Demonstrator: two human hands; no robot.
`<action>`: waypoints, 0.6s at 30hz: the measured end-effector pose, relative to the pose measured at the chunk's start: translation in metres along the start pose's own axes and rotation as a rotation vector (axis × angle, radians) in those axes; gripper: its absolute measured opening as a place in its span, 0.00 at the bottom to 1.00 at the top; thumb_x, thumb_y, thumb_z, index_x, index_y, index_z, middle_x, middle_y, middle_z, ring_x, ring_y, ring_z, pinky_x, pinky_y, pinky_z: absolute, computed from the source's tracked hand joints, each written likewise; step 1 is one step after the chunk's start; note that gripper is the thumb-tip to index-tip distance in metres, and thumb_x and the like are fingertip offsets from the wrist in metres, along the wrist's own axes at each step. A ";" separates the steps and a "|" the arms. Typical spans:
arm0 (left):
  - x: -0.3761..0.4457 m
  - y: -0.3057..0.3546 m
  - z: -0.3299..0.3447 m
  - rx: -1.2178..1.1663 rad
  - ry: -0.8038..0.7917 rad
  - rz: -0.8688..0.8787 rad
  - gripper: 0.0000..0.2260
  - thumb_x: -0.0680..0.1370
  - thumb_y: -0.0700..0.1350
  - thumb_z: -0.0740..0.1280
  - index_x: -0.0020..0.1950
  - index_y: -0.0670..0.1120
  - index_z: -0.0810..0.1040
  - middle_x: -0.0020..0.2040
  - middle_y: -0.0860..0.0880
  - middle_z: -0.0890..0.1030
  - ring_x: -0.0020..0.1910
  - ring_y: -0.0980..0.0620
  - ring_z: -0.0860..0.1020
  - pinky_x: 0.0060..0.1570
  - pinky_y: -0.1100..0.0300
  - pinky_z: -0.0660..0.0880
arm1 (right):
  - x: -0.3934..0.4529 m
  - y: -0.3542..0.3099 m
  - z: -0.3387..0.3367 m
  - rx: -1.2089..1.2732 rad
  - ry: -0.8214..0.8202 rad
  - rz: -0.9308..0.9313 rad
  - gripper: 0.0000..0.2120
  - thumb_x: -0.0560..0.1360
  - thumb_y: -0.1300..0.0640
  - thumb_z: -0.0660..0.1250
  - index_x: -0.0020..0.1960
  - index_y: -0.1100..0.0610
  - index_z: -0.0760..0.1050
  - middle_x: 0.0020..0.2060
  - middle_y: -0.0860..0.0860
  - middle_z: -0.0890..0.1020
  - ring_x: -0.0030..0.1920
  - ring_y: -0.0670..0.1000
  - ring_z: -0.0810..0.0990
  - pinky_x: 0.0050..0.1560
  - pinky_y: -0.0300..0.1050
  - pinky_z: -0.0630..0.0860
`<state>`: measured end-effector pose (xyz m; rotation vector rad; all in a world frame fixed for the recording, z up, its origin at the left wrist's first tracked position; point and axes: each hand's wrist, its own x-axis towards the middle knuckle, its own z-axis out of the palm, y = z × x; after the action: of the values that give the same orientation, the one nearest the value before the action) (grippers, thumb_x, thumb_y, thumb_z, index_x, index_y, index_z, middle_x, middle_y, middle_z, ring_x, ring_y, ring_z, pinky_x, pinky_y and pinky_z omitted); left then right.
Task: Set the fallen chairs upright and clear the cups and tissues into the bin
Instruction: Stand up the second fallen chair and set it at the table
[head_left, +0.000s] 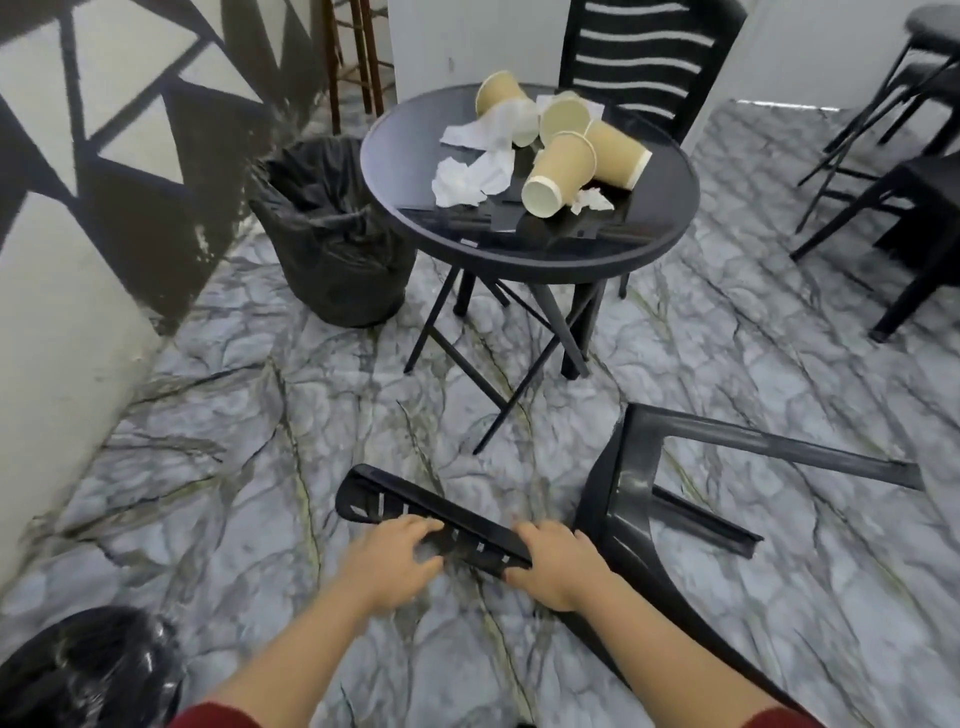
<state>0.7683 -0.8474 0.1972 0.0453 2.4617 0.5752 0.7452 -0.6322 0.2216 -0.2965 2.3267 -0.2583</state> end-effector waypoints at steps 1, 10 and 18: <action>0.015 -0.009 0.006 -0.022 0.007 -0.001 0.23 0.77 0.57 0.59 0.72 0.55 0.62 0.73 0.54 0.64 0.70 0.53 0.63 0.67 0.55 0.63 | 0.016 0.003 0.006 0.007 0.015 -0.012 0.27 0.75 0.44 0.59 0.71 0.51 0.59 0.66 0.55 0.69 0.68 0.57 0.65 0.68 0.54 0.60; 0.139 -0.096 0.065 -0.029 0.275 -0.072 0.39 0.62 0.74 0.45 0.70 0.62 0.62 0.76 0.50 0.57 0.75 0.48 0.52 0.72 0.43 0.49 | 0.162 0.022 0.081 0.147 0.078 -0.123 0.32 0.76 0.44 0.60 0.75 0.49 0.51 0.72 0.54 0.64 0.71 0.57 0.63 0.70 0.53 0.61; 0.190 -0.179 0.058 0.003 0.294 -0.158 0.30 0.61 0.76 0.52 0.61 0.69 0.69 0.76 0.50 0.57 0.74 0.43 0.52 0.71 0.41 0.52 | 0.219 0.017 0.125 0.279 0.129 -0.233 0.28 0.77 0.45 0.58 0.74 0.42 0.51 0.70 0.49 0.65 0.69 0.55 0.66 0.69 0.56 0.62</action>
<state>0.6641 -0.9559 -0.0239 -0.2470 2.7173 0.5412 0.6832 -0.6914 -0.0159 -0.4216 2.3435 -0.7283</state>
